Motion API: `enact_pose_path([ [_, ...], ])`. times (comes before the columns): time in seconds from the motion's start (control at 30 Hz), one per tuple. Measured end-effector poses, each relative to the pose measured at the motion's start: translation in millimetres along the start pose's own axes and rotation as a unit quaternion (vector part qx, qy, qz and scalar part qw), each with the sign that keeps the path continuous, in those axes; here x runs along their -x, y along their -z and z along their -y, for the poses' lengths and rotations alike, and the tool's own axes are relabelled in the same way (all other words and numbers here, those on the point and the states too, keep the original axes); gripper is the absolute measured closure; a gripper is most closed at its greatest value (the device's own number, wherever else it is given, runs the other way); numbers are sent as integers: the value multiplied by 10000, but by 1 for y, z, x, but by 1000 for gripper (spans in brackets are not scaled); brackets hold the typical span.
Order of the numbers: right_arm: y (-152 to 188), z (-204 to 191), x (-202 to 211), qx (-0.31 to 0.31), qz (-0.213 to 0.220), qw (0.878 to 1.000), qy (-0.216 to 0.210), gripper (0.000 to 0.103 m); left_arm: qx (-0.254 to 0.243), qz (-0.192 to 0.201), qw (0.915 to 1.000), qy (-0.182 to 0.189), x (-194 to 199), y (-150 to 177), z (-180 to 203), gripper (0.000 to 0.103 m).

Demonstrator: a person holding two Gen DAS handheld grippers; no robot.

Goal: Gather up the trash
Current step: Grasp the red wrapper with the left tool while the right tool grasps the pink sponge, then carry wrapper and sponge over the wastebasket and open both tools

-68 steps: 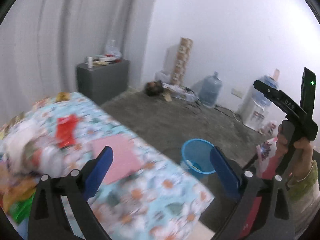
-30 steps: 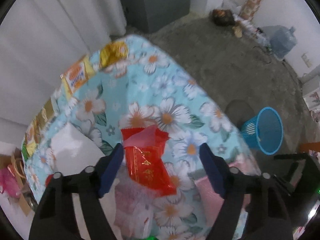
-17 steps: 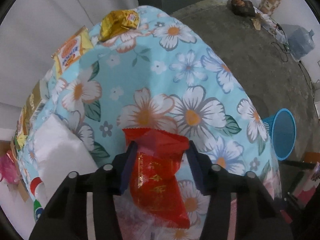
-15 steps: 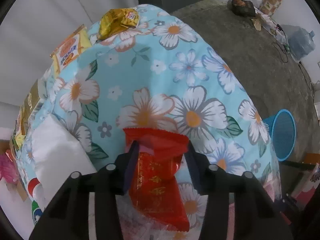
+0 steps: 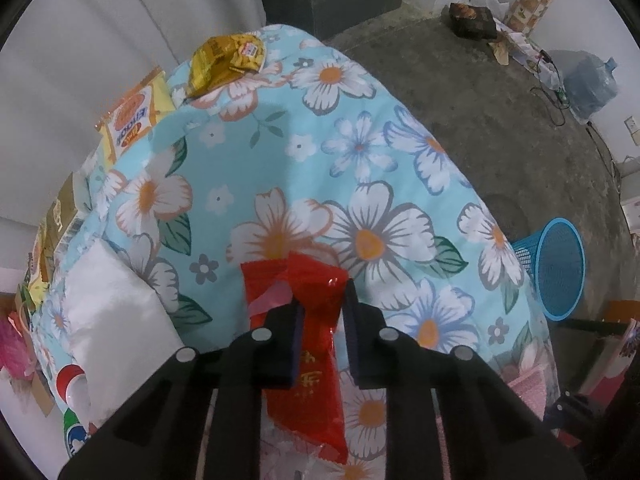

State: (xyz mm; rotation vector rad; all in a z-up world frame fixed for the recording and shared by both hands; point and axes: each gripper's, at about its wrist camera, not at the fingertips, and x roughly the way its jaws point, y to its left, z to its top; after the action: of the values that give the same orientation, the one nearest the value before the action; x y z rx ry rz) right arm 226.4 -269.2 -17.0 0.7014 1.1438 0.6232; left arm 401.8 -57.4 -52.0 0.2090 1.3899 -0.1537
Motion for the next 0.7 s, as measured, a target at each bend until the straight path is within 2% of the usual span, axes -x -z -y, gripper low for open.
enact_pose_path([
  [0.27, 4, -8, 19, 122, 189, 9997, -23, 74, -40, 364, 9993, 79, 32, 8, -3, 98],
  [0.37, 6, -10, 26, 137, 248, 9996, -43, 74, -92, 529, 9985, 130, 46, 14, -1, 98],
  [0.7, 16, -16, 50, 177, 455, 9988, -6, 75, -702, 1116, 9911, 190, 96, 54, 32, 99],
])
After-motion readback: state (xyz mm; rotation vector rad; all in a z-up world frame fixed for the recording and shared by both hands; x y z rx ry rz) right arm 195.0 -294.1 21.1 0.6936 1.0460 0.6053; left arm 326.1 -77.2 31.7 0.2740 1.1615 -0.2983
